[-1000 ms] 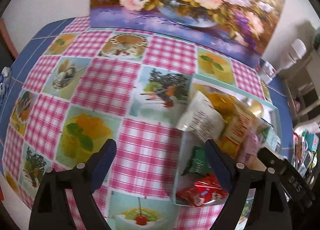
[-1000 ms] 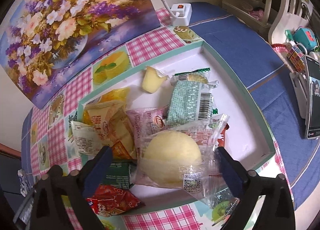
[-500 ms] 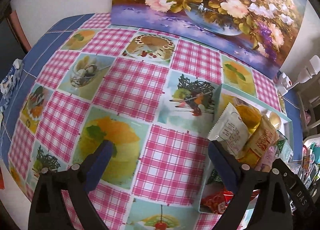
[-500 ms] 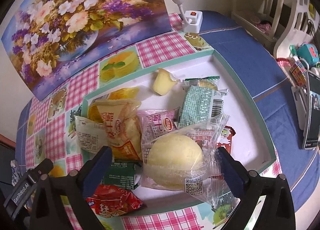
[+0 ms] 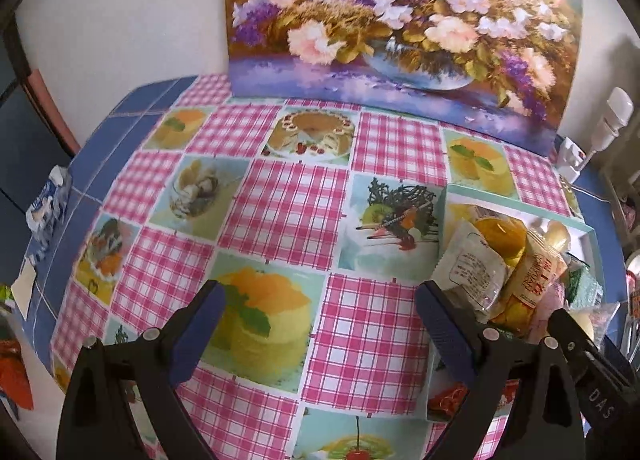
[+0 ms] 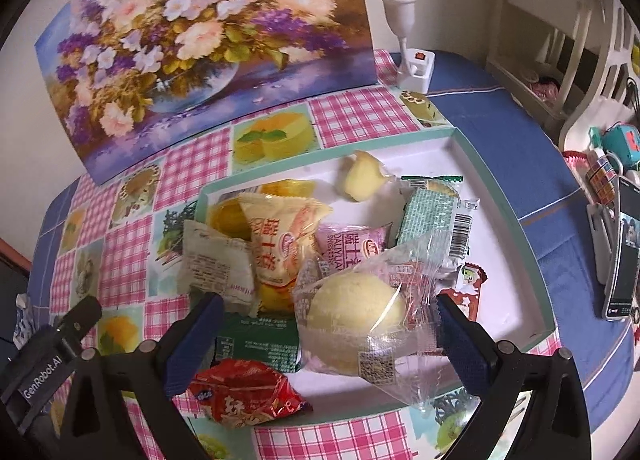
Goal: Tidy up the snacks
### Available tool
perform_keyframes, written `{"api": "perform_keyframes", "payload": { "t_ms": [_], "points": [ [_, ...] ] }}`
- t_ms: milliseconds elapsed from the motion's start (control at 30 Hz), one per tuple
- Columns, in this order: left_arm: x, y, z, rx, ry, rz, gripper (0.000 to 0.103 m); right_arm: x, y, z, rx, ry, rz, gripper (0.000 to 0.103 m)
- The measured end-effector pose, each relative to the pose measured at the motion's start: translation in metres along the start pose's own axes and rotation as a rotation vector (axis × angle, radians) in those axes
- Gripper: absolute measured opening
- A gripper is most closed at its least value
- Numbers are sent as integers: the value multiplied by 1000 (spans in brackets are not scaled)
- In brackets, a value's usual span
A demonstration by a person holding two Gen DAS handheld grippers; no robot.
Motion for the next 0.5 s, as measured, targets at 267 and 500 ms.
{"api": "perform_keyframes", "payload": {
  "t_ms": [267, 500],
  "points": [
    [-9, 10, 25, -2, 3, -25, 96, -11, 12, 24, 25, 52, 16, 103],
    [-25, 23, 53, 15, 2, -36, 96, -15, 28, 51, 60, 90, 48, 103]
  ]
}}
Point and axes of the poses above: each gripper's, at about its wrist camera, not at the fingertips, and y roughly against the way its jaws point, x to its right, z to its underside, the point moved 1 cm from there along -y, roughly the way its jaws point, and after that the axes turned 10 degrees about -x, right-handed, at the moved point
